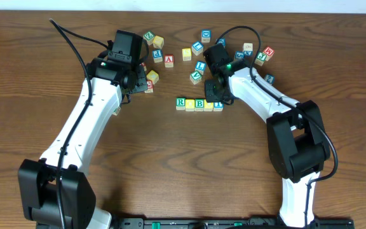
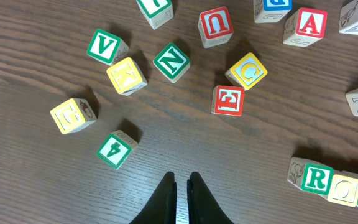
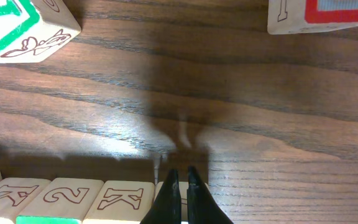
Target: Spell out ROBOT
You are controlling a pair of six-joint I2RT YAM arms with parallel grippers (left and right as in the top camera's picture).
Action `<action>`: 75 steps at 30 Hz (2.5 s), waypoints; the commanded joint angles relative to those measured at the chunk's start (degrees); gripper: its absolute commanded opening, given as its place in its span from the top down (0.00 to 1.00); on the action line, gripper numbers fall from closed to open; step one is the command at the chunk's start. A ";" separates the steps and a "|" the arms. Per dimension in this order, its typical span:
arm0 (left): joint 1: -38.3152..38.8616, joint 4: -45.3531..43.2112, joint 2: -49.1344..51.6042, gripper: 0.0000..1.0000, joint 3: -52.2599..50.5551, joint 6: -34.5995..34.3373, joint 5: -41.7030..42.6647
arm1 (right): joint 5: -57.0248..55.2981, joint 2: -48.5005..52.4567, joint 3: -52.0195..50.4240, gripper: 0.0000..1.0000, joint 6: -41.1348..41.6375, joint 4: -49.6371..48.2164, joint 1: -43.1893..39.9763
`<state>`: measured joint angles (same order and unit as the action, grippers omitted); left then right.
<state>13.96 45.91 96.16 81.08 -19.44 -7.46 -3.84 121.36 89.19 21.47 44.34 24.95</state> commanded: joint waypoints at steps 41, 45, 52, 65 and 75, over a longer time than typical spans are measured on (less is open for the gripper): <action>2.16 0.28 2.69 0.92 -0.20 0.31 4.42 | 4.22 -7.76 -1.97 0.99 -0.31 11.61 -6.86; 2.60 0.31 3.52 0.92 -0.20 0.31 6.10 | 4.22 -7.76 -3.13 0.98 -0.31 10.45 -6.86; 2.64 0.33 5.55 0.92 -0.22 0.33 9.62 | 4.76 -7.76 -5.92 0.98 -0.31 7.85 -6.86; 2.91 0.13 7.37 0.92 -0.24 0.33 13.03 | 8.50 -7.76 -9.70 0.99 -0.28 2.60 -6.86; 2.91 0.11 7.58 0.92 -0.24 0.31 13.07 | 7.61 -7.76 -9.73 0.98 -0.28 2.32 -6.86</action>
<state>16.62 46.04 102.76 81.06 -19.44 5.30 4.12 113.10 79.94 21.45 46.83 18.50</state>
